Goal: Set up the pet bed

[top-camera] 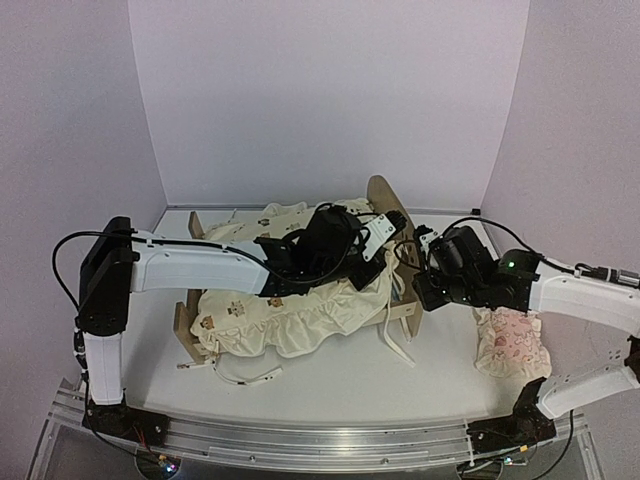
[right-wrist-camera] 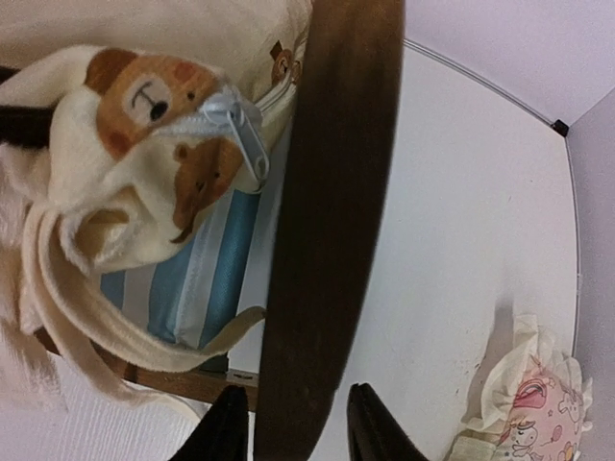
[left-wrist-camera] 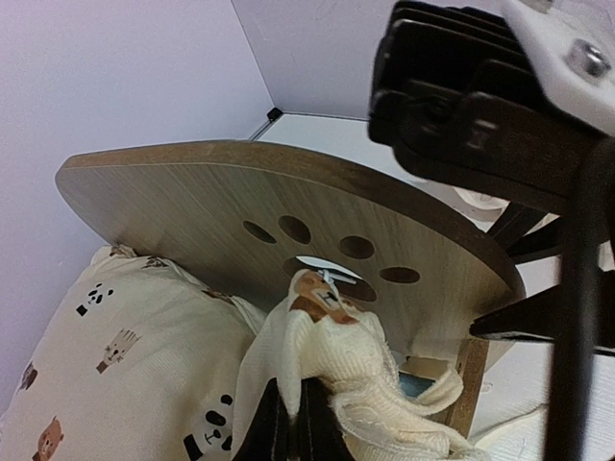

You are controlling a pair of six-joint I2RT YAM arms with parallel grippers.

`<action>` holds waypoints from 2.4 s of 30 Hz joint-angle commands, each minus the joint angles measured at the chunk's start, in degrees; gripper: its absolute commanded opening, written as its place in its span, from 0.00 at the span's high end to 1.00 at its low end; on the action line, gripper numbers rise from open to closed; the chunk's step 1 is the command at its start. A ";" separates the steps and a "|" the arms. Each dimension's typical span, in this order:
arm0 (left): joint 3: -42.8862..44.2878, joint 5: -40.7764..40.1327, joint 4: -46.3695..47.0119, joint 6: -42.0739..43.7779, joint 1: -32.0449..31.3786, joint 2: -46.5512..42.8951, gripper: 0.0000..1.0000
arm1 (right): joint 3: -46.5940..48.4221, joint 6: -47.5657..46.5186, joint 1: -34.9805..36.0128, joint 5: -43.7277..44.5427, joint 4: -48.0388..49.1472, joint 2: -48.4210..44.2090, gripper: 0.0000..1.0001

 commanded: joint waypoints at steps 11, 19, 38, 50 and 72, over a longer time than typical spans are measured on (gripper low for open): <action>3.94 0.40 -3.02 -5.25 -0.33 2.30 0.77 | 3.47 0.47 0.01 0.71 3.40 -0.51 1.00; 6.35 0.57 -7.00 -8.05 -0.95 -0.86 0.27 | 8.33 3.99 0.57 2.67 -1.72 0.81 1.00; -2.28 -10.02 -15.26 -16.78 -16.27 -11.85 0.15 | 19.90 12.17 7.03 11.25 -9.81 7.54 1.00; -23.00 -9.69 11.22 -23.32 -19.03 -10.41 0.30 | 25.56 12.66 8.78 14.80 -13.00 11.09 1.00; -24.25 -17.56 37.34 -28.93 -18.21 8.19 0.17 | 26.15 15.81 8.78 12.56 -15.10 10.99 1.00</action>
